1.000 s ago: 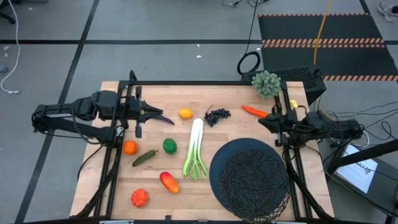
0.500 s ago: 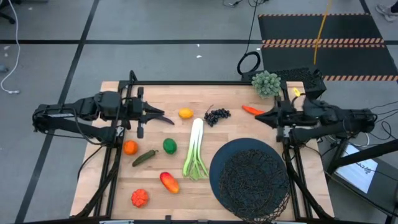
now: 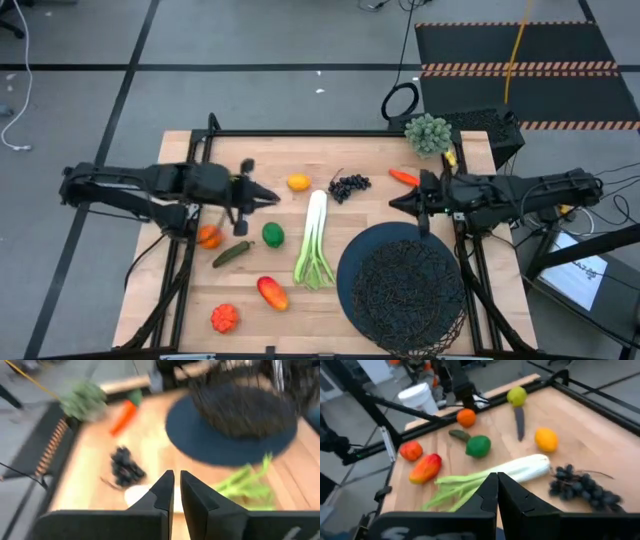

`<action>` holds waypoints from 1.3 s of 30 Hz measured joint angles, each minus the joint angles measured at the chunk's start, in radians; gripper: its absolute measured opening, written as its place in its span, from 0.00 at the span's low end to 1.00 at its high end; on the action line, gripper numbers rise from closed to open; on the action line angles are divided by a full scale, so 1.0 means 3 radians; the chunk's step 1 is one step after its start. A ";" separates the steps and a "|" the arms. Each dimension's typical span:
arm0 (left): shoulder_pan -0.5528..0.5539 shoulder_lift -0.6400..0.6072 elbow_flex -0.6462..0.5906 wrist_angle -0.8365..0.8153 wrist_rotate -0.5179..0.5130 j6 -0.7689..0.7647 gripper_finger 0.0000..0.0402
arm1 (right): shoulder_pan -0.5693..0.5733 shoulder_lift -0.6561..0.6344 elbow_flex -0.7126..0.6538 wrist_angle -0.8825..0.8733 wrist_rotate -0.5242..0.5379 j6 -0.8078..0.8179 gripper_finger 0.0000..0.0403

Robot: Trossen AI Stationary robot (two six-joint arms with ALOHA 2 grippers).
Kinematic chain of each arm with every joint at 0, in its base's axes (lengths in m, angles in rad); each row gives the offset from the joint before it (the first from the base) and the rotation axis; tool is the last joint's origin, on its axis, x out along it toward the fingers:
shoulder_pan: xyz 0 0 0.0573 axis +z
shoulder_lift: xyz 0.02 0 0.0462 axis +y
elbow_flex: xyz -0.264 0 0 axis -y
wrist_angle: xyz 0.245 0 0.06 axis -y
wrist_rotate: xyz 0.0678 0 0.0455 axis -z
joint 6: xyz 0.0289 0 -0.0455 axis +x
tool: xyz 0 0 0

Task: Build produce basket
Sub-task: Put the celery into the wire basket

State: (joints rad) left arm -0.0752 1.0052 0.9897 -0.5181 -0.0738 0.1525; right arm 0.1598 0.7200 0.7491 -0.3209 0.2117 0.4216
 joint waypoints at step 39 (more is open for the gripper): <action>-0.0630 0.2629 0.0270 0.0291 -0.0520 0.3069 0.37 | 0.0419 0.0488 -0.0712 0.1071 0.0439 0.0108 0.00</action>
State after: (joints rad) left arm -0.2642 1.7939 1.0706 -0.4308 -0.2298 1.0731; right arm 0.2855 0.8665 0.5354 0.0004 0.3436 0.4540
